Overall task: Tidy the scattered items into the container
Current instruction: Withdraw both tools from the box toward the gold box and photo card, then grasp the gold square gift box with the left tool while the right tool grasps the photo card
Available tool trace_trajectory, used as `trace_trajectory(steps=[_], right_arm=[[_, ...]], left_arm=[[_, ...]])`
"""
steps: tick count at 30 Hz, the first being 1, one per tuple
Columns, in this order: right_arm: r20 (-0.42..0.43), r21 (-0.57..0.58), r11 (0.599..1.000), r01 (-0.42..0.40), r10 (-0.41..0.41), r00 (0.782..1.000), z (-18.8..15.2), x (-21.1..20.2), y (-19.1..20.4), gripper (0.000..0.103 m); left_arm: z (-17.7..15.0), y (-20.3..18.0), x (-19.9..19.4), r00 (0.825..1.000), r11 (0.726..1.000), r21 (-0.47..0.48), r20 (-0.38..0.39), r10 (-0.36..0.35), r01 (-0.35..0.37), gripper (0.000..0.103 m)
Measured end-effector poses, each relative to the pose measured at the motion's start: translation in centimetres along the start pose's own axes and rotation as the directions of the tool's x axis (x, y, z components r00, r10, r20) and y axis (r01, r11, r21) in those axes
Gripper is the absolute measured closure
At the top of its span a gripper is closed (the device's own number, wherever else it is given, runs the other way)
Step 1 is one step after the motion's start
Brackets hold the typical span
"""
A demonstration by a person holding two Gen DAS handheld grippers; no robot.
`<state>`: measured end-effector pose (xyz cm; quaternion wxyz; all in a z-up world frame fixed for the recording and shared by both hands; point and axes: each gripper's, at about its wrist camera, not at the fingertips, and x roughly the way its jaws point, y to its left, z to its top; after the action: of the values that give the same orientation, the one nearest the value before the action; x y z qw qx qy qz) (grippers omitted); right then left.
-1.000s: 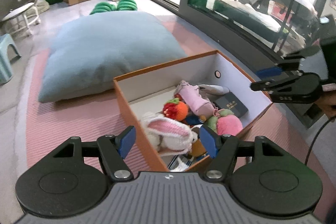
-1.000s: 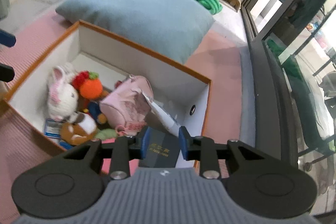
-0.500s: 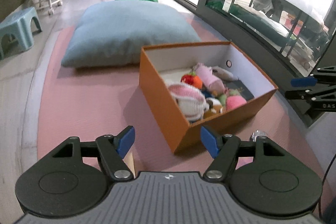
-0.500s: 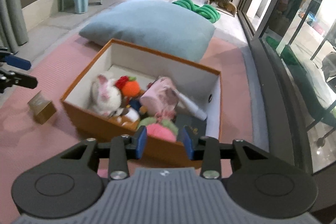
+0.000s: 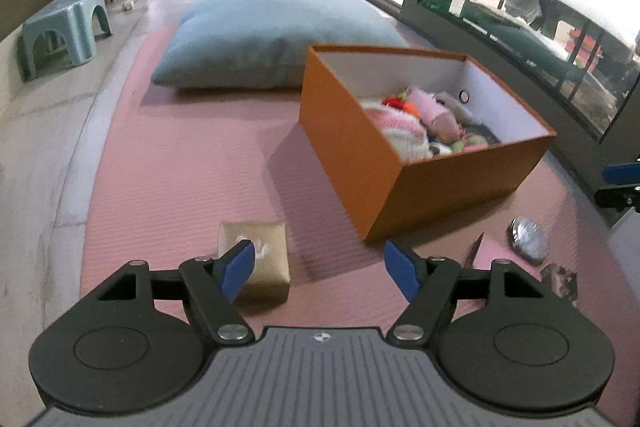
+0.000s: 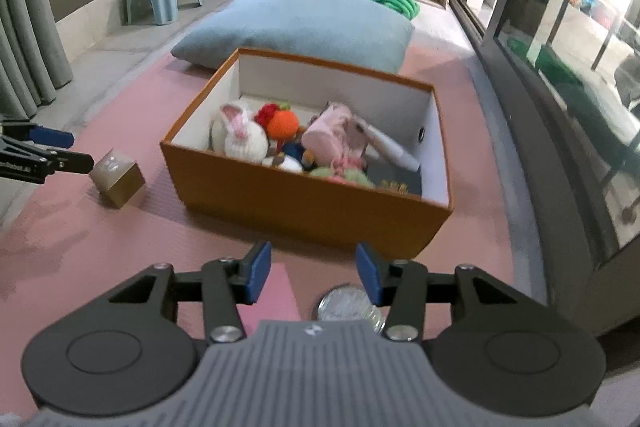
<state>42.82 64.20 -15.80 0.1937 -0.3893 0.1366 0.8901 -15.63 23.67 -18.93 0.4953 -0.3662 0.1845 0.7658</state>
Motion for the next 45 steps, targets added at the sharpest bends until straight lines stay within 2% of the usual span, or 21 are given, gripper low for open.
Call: trace_trajectory(steps=[8, 11, 15, 23, 30, 34, 45], right_arm=[[-0.036, 0.053, 0.998, 0.017, -0.015, 0.999, -4.0, 1.0, 0.7, 0.041], [-0.053, 0.094, 0.995, 0.041, -0.036, 0.998, -5.8, 1.5, 0.6, 0.032], [-0.071, 0.180, 0.982, 0.061, -0.049, 0.996, -7.9, 2.0, 0.2, 0.031], [-0.114, 0.215, 0.971, 0.104, -0.080, 0.990, -11.4, 3.3, 0.8, 0.028], [-0.154, 0.350, 0.926, 0.143, -0.094, 0.984, -12.7, 5.1, 0.2, 0.021], [-0.169, 0.411, 0.899, 0.151, -0.087, 0.982, -12.9, 6.1, -0.1, 0.021], [-0.175, 0.434, 0.882, 0.183, -0.117, 0.978, -12.9, 8.1, -0.3, 0.021]], left_arm=[[-2.6, 1.2, 1.2, 0.999, 1.000, -0.031, -0.034, -0.001, 0.000, 0.018], [-3.3, 1.5, 1.8, 0.999, 1.000, -0.026, -0.054, 0.006, -0.007, 0.018], [-4.2, 1.8, 2.5, 0.997, 0.999, -0.035, -0.073, 0.005, -0.007, 0.018], [-5.3, 2.5, 3.8, 0.996, 0.999, -0.045, -0.089, 0.022, -0.026, 0.018], [-5.1, 2.7, 4.8, 0.996, 0.999, -0.032, -0.087, 0.036, -0.039, 0.018], [-4.8, 3.0, 5.5, 0.996, 0.998, -0.042, -0.084, 0.043, -0.047, 0.018], [-3.7, 3.6, 7.9, 0.995, 0.995, -0.047, -0.057, 0.085, -0.088, 0.018]])
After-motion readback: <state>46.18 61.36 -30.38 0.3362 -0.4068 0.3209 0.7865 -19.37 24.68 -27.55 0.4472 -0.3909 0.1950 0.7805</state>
